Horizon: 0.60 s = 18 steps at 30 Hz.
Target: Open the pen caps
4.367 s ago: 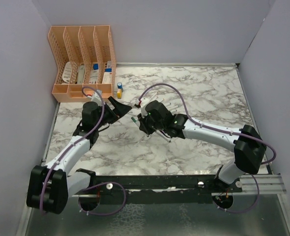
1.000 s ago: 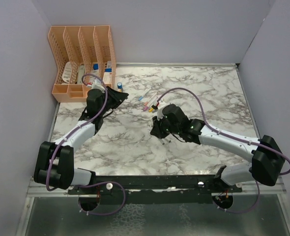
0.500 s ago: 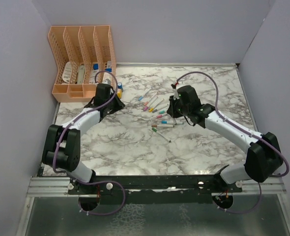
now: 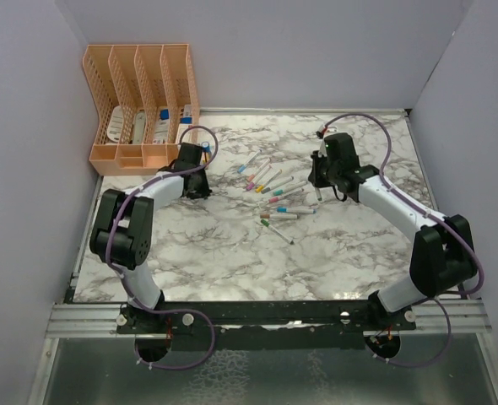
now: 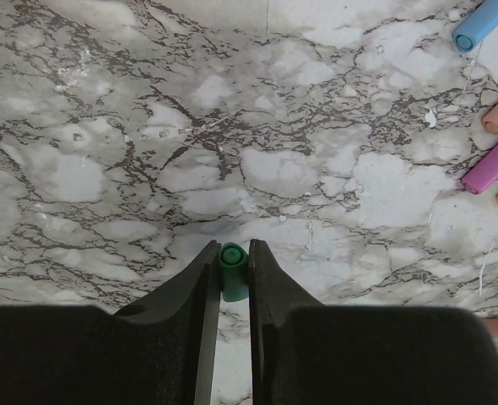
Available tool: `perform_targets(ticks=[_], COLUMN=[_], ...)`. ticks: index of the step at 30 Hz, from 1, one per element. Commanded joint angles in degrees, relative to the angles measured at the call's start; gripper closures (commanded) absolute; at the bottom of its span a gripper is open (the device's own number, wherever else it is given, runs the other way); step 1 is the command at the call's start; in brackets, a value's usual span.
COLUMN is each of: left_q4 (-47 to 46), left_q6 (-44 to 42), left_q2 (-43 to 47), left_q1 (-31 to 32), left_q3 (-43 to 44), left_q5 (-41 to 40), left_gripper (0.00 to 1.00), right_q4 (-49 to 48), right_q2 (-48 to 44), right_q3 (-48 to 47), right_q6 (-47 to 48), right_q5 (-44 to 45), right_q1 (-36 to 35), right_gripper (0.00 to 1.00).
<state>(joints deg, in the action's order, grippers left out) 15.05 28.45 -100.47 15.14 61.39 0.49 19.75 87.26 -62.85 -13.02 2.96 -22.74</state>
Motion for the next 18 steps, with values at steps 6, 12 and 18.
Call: perform_targets(ticks=[6,12,18], left_q4=[3.91,3.94,3.96], left_q6=[-4.12,-4.29,-4.23], left_q2=[-3.12,-4.48,-6.06], left_q1=[0.57,0.95,1.75], left_q3=[4.55,5.03,5.54], left_q5=[-2.16,-1.48,-1.46], left_gripper=[1.00,1.00,0.92], right_q4=[-0.37,-1.39,-3.95], right_q2=[1.79,2.90,4.25], right_q3=[-2.34,-0.79,1.65], right_q6=[0.77,-0.15,-0.13], right_q5=[-0.96,-0.60,0.08], right_q1=[1.54,4.26,6.66], right_gripper=[0.99,0.99,0.99])
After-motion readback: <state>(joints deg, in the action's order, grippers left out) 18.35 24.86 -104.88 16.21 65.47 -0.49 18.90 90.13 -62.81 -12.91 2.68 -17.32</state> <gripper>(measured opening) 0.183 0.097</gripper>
